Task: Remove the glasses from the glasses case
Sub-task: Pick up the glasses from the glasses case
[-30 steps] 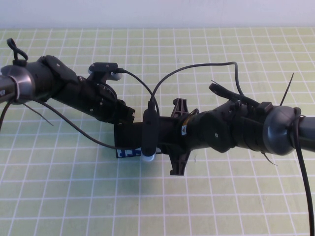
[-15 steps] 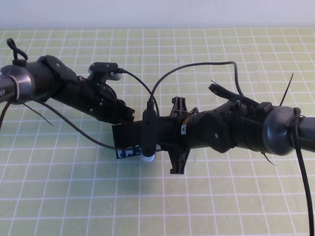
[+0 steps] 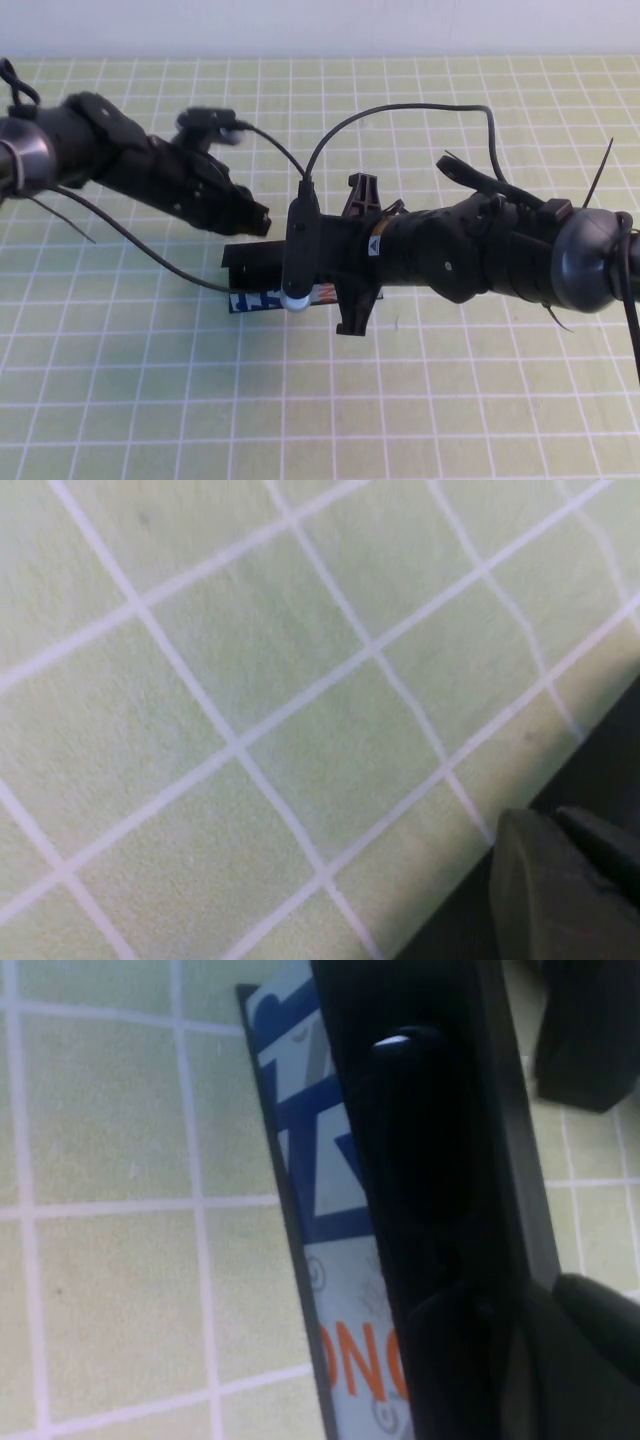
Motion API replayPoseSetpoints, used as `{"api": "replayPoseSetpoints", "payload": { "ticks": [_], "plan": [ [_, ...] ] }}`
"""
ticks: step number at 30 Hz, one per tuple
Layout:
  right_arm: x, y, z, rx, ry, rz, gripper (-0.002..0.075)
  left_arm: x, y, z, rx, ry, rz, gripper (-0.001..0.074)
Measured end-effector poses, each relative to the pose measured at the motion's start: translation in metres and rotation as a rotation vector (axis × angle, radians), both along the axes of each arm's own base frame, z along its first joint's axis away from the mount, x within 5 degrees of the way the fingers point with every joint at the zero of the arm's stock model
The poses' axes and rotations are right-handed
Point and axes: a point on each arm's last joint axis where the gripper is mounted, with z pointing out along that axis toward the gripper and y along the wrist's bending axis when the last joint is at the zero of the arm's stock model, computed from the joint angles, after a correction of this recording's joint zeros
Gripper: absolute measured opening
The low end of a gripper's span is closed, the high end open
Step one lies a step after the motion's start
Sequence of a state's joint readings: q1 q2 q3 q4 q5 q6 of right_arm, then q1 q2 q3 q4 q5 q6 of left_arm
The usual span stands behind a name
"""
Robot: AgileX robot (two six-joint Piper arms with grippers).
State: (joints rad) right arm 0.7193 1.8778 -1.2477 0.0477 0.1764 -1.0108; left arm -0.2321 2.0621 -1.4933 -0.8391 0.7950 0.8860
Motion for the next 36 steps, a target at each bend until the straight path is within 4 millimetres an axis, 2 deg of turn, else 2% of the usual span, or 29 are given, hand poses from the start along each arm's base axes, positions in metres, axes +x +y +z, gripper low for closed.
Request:
{"api": "replayPoseSetpoints", "payload": {
  "ticks": [4, 8, 11, 15, 20, 32, 36],
  "plan": [
    [0.0, 0.001, 0.001, 0.028, 0.007, -0.018, -0.0011, -0.008, 0.016, 0.049, -0.028, -0.088, 0.009, -0.0004],
    [0.001, 0.001, 0.002, 0.053, 0.013, -0.035, -0.0012, -0.03, 0.036, 0.1, -0.061, -0.197, 0.02, -0.0004],
    [0.001, 0.002, 0.002, 0.065, 0.013, -0.042, -0.0013, -0.055, 0.047, 0.108, -0.091, -0.26, -0.007, -0.0004],
    [0.001, 0.002, 0.003, 0.076, 0.018, -0.049, -0.0013, -0.084, 0.057, 0.083, -0.127, -0.31, -0.077, -0.0004],
    [0.003, 0.004, 0.007, 0.104, 0.021, -0.064, -0.0015, -0.102, 0.063, 0.041, -0.145, -0.272, -0.1, -0.0004],
    [0.003, 0.004, 0.007, 0.12, 0.031, -0.077, -0.0015, -0.082, 0.059, -0.021, -0.201, -0.231, -0.096, -0.0004],
    [0.003, 0.004, 0.007, 0.132, 0.041, -0.086, -0.0015, -0.077, 0.058, -0.03, -0.232, -0.255, -0.085, -0.0004]
  ]
}}
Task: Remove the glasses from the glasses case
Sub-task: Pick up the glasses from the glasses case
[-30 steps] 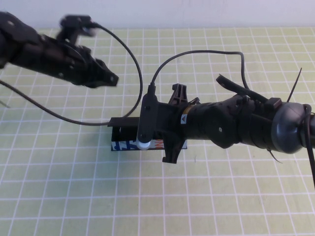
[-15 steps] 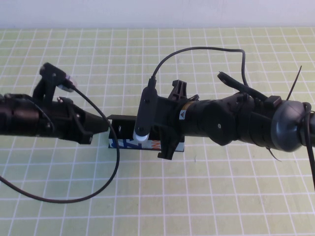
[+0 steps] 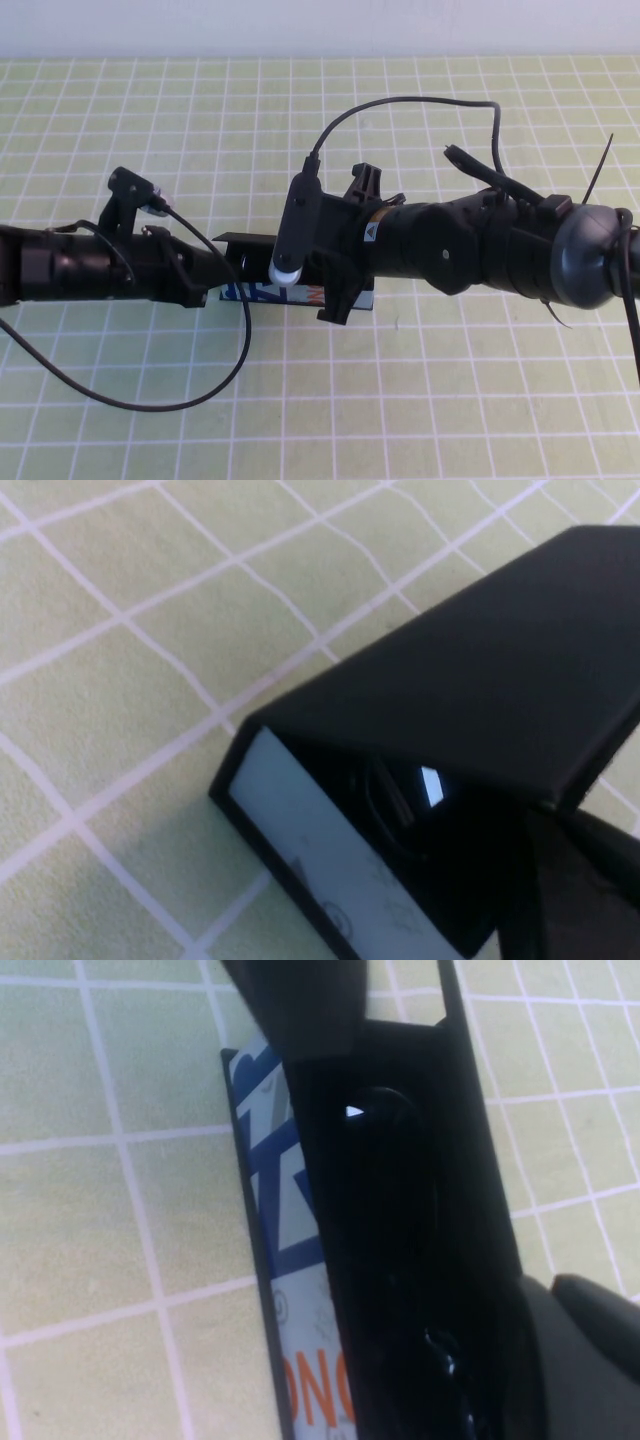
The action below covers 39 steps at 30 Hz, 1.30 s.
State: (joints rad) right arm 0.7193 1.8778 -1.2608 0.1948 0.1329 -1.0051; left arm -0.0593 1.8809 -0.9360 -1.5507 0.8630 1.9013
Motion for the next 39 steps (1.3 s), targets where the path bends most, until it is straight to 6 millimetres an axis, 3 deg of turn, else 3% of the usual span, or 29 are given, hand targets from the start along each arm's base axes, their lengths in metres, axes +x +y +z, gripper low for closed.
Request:
{"api": "replayPoseSetpoints", "payload": {
  "ticks": [15, 21, 26, 31, 36, 39],
  "plan": [
    [-0.001, 0.001, 0.002, 0.053, 0.042, -0.039, -0.0003, 0.007, 0.0, -0.013, -0.023, -0.018, 0.029, -0.0004],
    [-0.012, -0.003, 0.032, 0.201, 0.13, -0.104, 0.0122, 0.007, 0.0, -0.014, -0.023, -0.016, 0.03, -0.0004],
    [-0.032, -0.003, 0.049, 0.336, 0.396, -0.134, 0.0101, 0.007, 0.0, -0.013, -0.025, -0.016, 0.032, -0.0004],
    [-0.034, 0.0, 0.03, 0.342, 0.588, -0.248, 0.0004, 0.007, 0.0, -0.013, -0.026, -0.013, 0.033, -0.0004],
    [-0.024, -0.001, -0.002, 0.281, 0.637, -0.386, -0.0013, 0.007, 0.0, -0.013, -0.028, -0.01, 0.035, -0.0004],
    [-0.018, -0.001, -0.011, 0.276, 0.608, -0.431, -0.0015, 0.007, 0.0, -0.013, -0.029, -0.008, 0.037, -0.0004]
  ]
}}
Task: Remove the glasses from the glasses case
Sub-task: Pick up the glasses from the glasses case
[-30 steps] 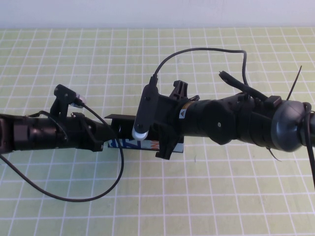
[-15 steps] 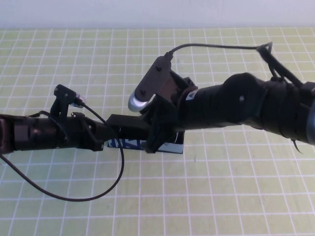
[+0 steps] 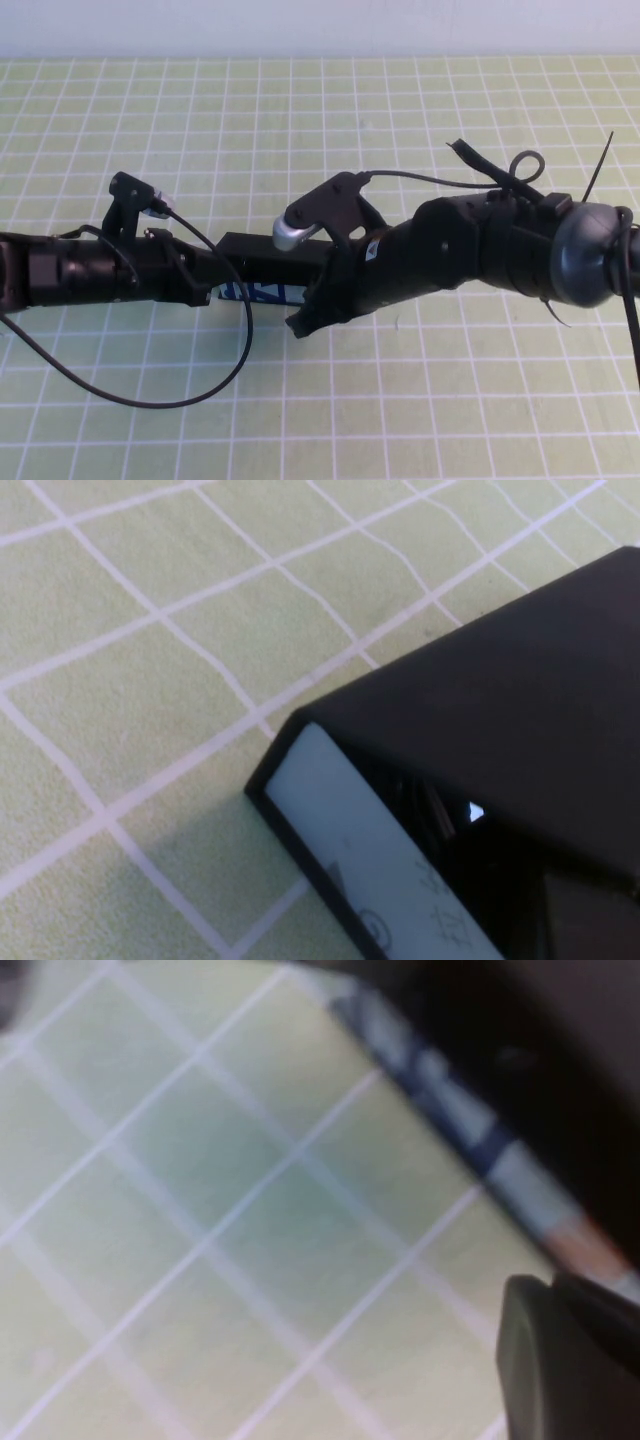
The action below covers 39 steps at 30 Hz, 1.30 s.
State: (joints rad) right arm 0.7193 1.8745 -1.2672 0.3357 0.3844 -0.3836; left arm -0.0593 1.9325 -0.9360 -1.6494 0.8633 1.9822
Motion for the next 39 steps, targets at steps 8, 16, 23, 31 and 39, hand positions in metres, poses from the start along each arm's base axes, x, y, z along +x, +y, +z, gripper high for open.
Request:
{"api": "replayPoseSetpoints", "payload": {
  "ticks": [8, 16, 23, 31, 39],
  "plan": [
    [0.021, -0.003, 0.01, 0.054, -0.091, -0.082, -0.0016, 0.0, 0.0, 0.0, -0.003, 0.006, 0.004, -0.0004],
    [0.065, -0.005, 0.02, 0.085, -0.103, -0.142, -0.0016, 0.0, 0.0, 0.0, -0.004, 0.01, 0.002, -0.0004],
    [0.092, 0.0, 0.017, 0.066, -0.036, -0.138, -0.0016, -0.001, 0.0, 0.0, -0.006, 0.01, -0.002, -0.0004],
    [0.114, 0.003, -0.004, 0.036, 0.124, -0.174, -0.0016, -0.001, -0.001, 0.0, -0.007, 0.009, -0.009, -0.0004],
    [0.126, 0.002, -0.011, 0.011, 0.194, -0.171, -0.0016, -0.001, -0.001, 0.0, -0.009, 0.009, -0.015, -0.0004]
  ]
}}
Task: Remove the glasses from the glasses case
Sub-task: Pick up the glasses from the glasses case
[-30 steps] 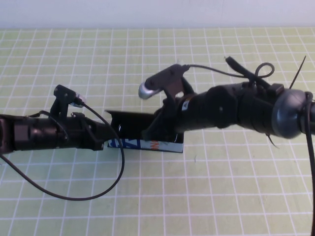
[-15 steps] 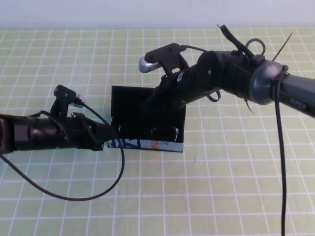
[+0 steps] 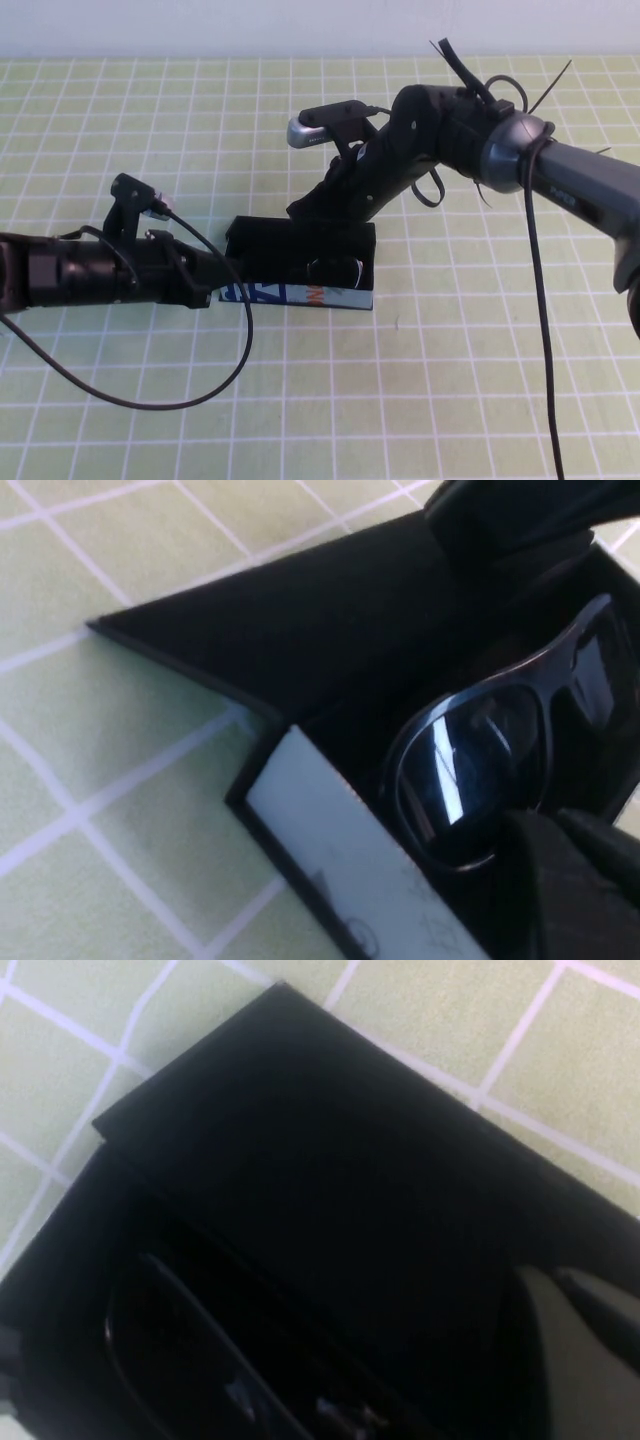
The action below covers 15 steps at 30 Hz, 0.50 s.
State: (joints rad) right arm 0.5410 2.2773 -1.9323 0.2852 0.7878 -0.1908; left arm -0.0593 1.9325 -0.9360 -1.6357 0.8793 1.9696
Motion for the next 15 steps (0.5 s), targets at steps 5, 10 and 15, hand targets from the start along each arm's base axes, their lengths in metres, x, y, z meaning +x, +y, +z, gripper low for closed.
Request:
{"api": "replayPoseSetpoints", "payload": {
  "ticks": [5, 10, 15],
  "plan": [
    [-0.002, 0.0, 0.008, -0.02, 0.037, 0.032, -0.0016, 0.0, -0.003, 0.005, -0.048, -0.006, -0.03, -0.0004],
    [-0.005, 0.001, 0.023, -0.054, 0.058, 0.11, -0.0016, 0.007, -0.005, 0.022, -0.091, -0.032, -0.031, -0.0004],
    [-0.01, 0.001, 0.039, -0.085, 0.047, 0.241, -0.0016, 0.014, -0.003, 0.026, -0.097, 0.009, 0.037, -0.0004]
  ]
}}
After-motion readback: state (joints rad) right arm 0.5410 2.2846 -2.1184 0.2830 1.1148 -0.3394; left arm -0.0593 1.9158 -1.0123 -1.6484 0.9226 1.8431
